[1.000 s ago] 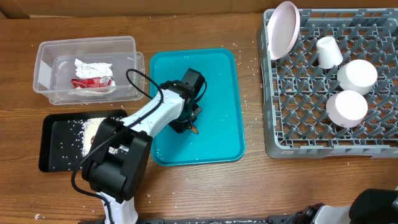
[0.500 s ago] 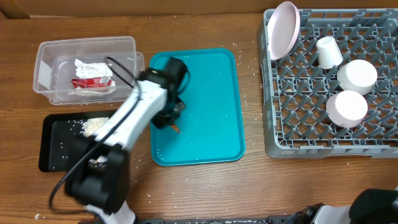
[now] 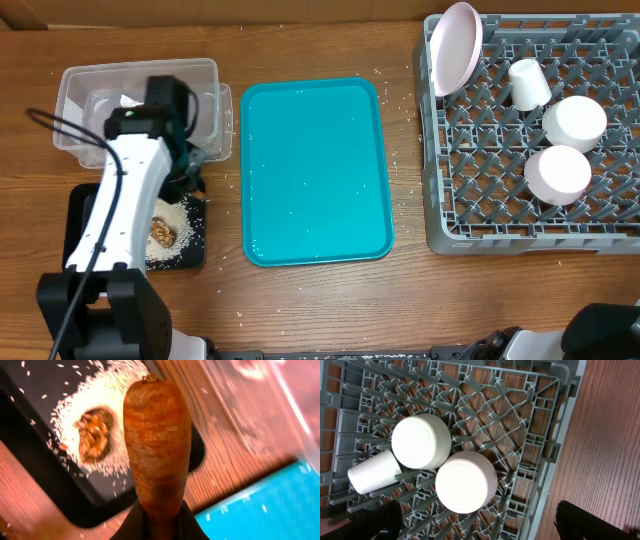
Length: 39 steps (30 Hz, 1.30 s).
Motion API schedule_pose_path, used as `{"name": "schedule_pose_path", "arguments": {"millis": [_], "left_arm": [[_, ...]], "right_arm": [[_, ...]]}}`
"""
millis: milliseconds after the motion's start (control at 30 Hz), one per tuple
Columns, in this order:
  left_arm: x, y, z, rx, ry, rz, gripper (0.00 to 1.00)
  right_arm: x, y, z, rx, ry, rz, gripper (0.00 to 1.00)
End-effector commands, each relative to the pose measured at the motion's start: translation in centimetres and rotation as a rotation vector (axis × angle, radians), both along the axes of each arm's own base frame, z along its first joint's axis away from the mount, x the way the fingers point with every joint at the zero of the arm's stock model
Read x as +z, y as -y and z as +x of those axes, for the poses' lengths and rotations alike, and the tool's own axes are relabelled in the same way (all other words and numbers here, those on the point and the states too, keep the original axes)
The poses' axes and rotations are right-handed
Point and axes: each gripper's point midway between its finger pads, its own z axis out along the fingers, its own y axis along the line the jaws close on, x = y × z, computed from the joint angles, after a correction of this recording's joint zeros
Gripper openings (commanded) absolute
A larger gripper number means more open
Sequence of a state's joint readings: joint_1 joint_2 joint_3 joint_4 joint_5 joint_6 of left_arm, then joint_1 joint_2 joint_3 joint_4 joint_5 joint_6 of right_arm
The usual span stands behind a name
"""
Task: Sort waste into correct bins and load items into the dishwasher
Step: 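Lift the carrot and carry it to the black rice tray, then release the carrot onto the black tray and pull the left gripper back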
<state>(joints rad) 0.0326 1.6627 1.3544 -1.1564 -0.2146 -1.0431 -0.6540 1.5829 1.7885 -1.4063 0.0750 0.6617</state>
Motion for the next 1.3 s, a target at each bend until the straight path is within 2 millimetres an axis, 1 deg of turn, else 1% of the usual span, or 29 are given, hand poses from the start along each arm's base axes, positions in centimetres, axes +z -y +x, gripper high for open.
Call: {"name": "schedule_pose_path", "arguments": {"millis": [0, 133, 200, 300, 333, 367, 400, 433, 533, 600, 667, 767, 833, 900, 1000, 1133, 1267], "left_arm": [[-2.1, -1.6, -1.7, 0.061, -0.051, 0.017, 0.07], [-4.0, -3.2, -2.6, 0.117, -0.057, 0.017, 0.08], [-4.6, -3.9, -2.7, 0.14, -0.053, 0.017, 0.08], [-5.0, -4.7, -2.5, 0.165, -0.03, 0.017, 0.1], [-5.0, -4.8, -2.4, 0.17, -0.023, 0.017, 0.16], [-5.0, -4.9, -2.4, 0.172, -0.02, 0.017, 0.29], [-5.0, -4.9, -2.3, 0.171, -0.014, 0.018, 0.4], [-5.0, -4.9, -2.2, 0.171, -0.011, 0.018, 0.46], [-5.0, -5.0, -1.9, 0.171, -0.002, 0.019, 0.5], [-5.0, -4.8, -1.9, 0.165, -0.001, 0.008, 0.61], [-5.2, -4.2, -1.8, 0.14, -0.002, -0.026, 0.63], [-5.0, -3.0, -1.5, 0.069, 0.003, -0.09, 0.62], [-4.4, -2.3, -1.4, 0.029, 0.019, -0.121, 0.63], [-3.3, -1.8, -1.5, -0.01, 0.045, -0.14, 0.63], [-0.8, -1.5, -2.5, -0.041, 0.089, -0.133, 0.64], [3.0, -0.9, -5.3, -0.058, 0.147, -0.117, 0.64], [5.8, 0.1, -9.1, -0.079, 0.225, -0.103, 0.63]], "right_arm": [[0.5, 0.1, 0.0, -0.007, 0.017, -0.012, 1.0], [0.5, 0.1, 0.0, -0.007, 0.017, -0.012, 1.0], [0.5, 0.1, 0.0, -0.007, 0.017, -0.012, 1.0], [0.5, 0.1, 0.0, -0.007, 0.017, -0.012, 1.0], [0.5, 0.1, 0.0, -0.007, 0.017, -0.012, 1.0], [0.5, 0.1, 0.0, -0.007, 0.017, -0.012, 1.0], [0.5, 0.1, 0.0, -0.007, 0.017, -0.012, 1.0], [0.5, 0.1, 0.0, -0.007, 0.017, -0.012, 1.0], [0.5, 0.1, 0.0, -0.007, 0.017, -0.012, 1.0], [0.5, 0.1, 0.0, -0.007, 0.017, -0.012, 1.0], [0.5, 0.1, 0.0, -0.007, 0.017, -0.011, 1.0], [0.5, 0.1, 0.0, -0.007, 0.017, -0.012, 1.0], [0.5, 0.1, 0.0, -0.007, 0.017, -0.012, 1.0], [0.5, 0.1, 0.0, -0.007, 0.017, -0.012, 1.0], [0.5, 0.1, 0.0, -0.007, 0.017, -0.012, 1.0], [0.5, 0.1, 0.0, -0.007, 0.017, -0.011, 1.0], [0.5, 0.1, 0.0, -0.007, 0.017, -0.012, 1.0]]}}
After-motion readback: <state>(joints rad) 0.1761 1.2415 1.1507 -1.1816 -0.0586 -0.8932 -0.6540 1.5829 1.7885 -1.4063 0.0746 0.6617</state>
